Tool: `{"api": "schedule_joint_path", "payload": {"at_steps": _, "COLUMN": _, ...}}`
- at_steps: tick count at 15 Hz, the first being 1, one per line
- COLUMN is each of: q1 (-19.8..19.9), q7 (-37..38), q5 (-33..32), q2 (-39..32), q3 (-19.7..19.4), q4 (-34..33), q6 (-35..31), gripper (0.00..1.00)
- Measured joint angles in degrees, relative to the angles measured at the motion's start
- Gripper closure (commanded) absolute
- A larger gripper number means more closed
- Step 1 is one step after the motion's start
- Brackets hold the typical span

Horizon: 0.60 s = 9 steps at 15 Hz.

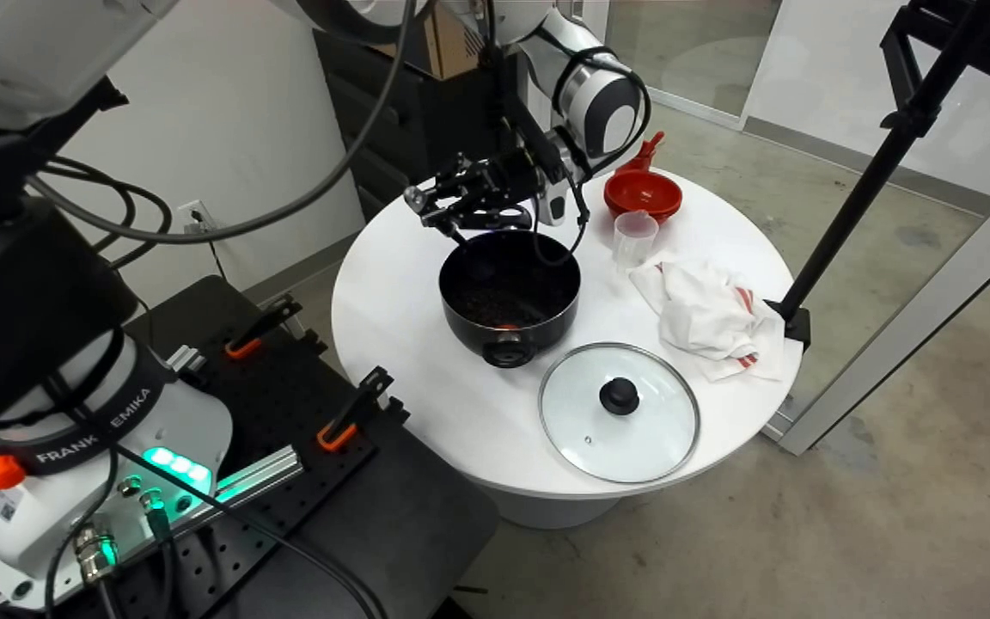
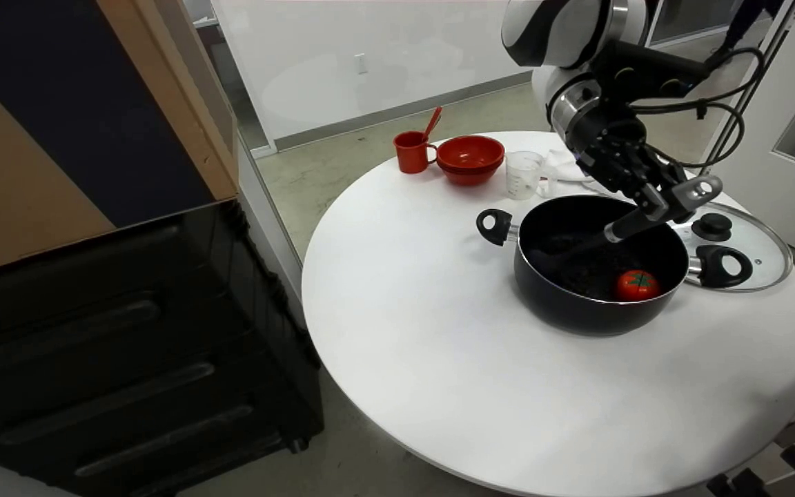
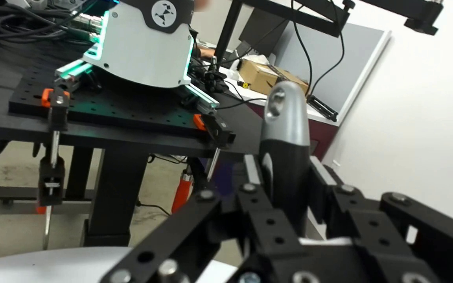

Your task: Use the black serving spoon in the black pot to stir its contents

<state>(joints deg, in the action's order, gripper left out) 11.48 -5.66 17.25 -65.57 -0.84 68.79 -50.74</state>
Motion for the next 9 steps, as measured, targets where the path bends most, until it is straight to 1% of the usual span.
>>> {"api": "schedule_joint_path", "payload": {"at_steps": 3, "q1": 1.37, "q7": 2.09, "q5": 2.92, "q2": -1.99, "q3": -0.21, "q4": -3.52, "q6": -0.1, "gripper": 0.92}}
{"api": "schedule_joint_path", "payload": {"at_steps": 9, "q1": 4.08, "q7": 6.79, "q5": 6.63, "q2": -6.77, "q3": -0.72, "q4": -9.83, "q6": -0.29, "gripper": 0.92}}
